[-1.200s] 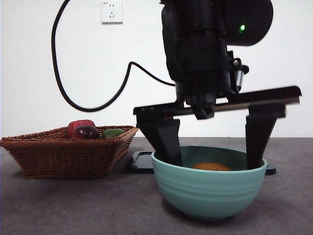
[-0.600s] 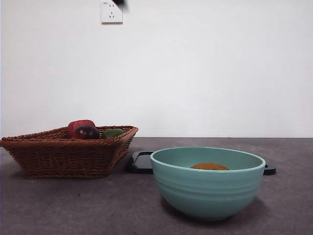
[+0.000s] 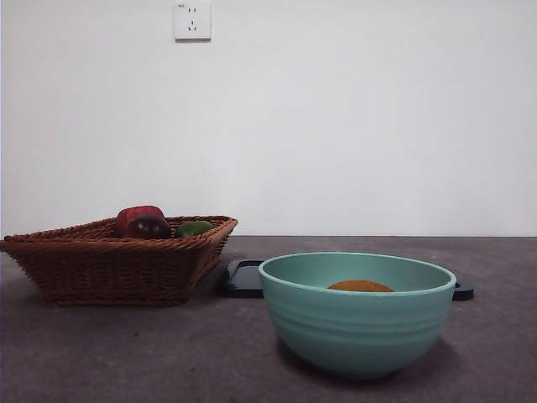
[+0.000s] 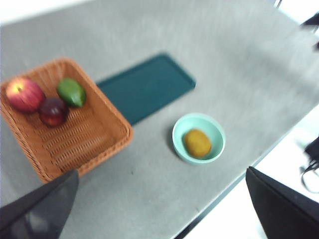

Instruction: Pick up the wifruite, put it on the bowl, pick up the plate, put it on desk

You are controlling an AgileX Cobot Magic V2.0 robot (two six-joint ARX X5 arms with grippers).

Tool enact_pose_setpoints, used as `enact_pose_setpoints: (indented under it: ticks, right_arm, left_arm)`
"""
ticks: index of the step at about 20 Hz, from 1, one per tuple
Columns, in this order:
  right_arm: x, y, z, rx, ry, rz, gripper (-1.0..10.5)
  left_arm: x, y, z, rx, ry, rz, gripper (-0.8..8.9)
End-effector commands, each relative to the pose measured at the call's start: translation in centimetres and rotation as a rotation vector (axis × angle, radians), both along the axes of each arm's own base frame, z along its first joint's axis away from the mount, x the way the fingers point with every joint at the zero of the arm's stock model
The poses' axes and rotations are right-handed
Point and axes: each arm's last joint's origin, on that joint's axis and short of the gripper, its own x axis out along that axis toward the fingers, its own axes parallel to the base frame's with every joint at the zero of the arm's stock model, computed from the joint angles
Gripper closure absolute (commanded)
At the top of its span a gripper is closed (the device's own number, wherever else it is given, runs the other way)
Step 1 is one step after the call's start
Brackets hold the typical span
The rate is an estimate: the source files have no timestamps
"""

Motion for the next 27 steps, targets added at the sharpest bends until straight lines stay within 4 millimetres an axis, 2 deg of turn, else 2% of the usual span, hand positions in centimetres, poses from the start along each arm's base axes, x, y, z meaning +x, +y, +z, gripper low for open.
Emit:
enact_pose_setpoints:
  ticks: [1,3,6,10,13,16,23,27]
  right_arm:
    - [-0.1,0.0,0.5,0.011,-0.009,0.000,3.1]
    - [-0.1,0.0,0.5,0.011,-0.009,0.000,3.1]
    - [0.0,0.0,0.5,0.010,-0.008,-0.001,3.1]
    - [0.0,0.0,0.4,-0.005,-0.011,-0.013,3.1]
    - [0.0,-0.1,0.2,-0.042,0.000,-0.046,3.1]
    - [-0.2,-0.2,-0.1,-0.061,0.027,-0.040,3.1]
    - [-0.2,-0.2,-0.1,-0.056,0.033,-0.044,3.1]
    - [1.1,0.2,-0.4,-0.035,0.096,-0.015,3.1]
  left_arm:
    - [-1.3,2.3,0.1,-0.049,-0.055,-0.027,2.36]
    - [-2.2,4.0,-1.1,-0.079,-0.063,-0.025,2.36]
    - [-2.7,4.9,-3.9,-0.118,-0.054,-0.037,2.36]
    - [-2.3,3.5,-7.6,-0.226,-0.048,-0.096,2.36]
    - [-1.4,1.8,-9.6,-0.208,-0.030,-0.104,2.36]
    - [-0.9,0.8,-10.0,-0.205,-0.015,-0.129,2.36]
    - [-1.0,0.4,-9.5,-0.237,-0.047,-0.211,2.36]
    - [-1.0,0.5,-9.5,-0.233,-0.061,-0.216,2.36]
